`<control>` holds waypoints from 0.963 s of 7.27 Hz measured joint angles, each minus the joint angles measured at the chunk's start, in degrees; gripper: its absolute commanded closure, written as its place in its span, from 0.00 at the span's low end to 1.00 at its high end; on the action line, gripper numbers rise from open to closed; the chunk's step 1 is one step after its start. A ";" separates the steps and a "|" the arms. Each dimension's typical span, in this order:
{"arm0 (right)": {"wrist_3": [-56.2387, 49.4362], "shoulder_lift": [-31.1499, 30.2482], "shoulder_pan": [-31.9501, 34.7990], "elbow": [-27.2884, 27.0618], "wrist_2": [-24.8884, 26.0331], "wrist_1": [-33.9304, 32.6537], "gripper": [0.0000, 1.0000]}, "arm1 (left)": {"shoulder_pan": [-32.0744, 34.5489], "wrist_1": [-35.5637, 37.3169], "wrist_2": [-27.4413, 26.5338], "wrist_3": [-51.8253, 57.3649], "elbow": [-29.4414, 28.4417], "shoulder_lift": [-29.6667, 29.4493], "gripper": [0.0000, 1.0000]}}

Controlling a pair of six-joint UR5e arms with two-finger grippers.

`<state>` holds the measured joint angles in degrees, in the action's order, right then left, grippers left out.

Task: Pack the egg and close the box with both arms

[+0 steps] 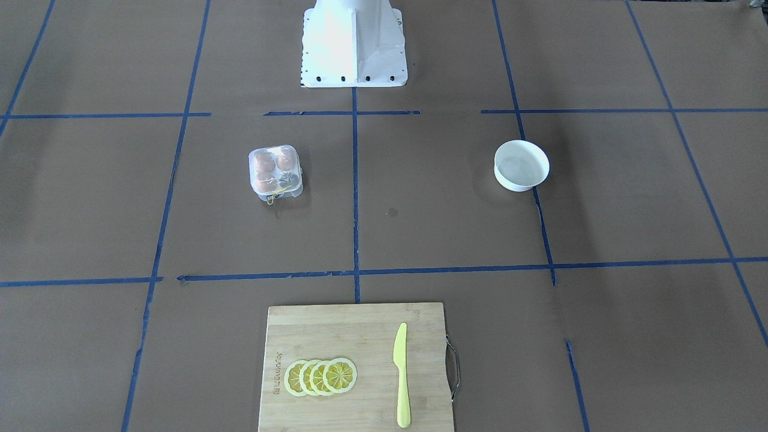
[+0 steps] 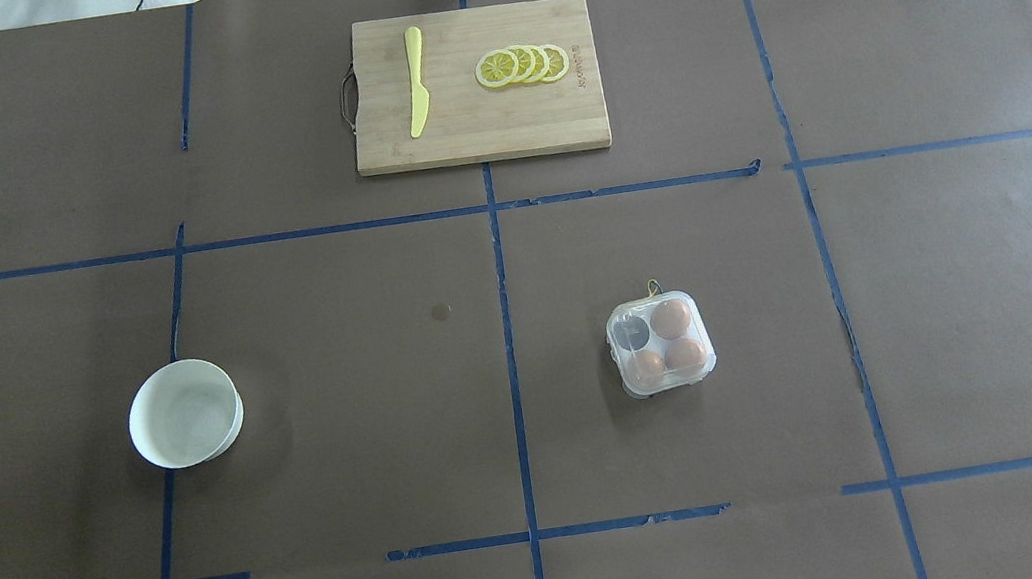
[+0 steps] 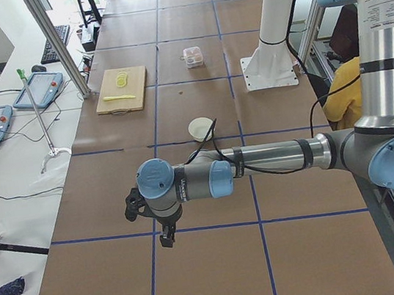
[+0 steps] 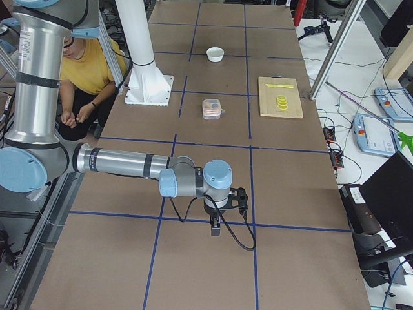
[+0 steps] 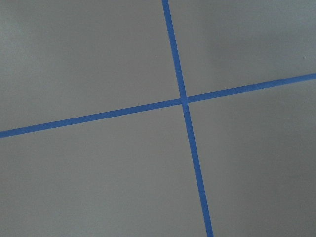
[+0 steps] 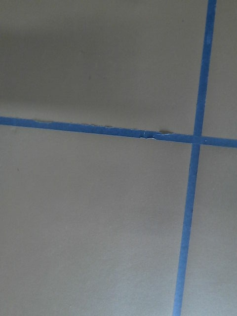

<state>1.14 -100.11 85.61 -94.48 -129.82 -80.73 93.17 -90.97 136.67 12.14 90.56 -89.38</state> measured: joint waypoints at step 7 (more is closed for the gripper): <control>-0.03 -0.01 0.00 0.30 -0.08 0.04 0.00 | 0.00 0.01 0.02 -0.03 0.83 0.12 0.00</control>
<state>1.11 -100.12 85.61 -94.18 -129.90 -80.68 93.17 -90.96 136.69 12.11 91.39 -89.26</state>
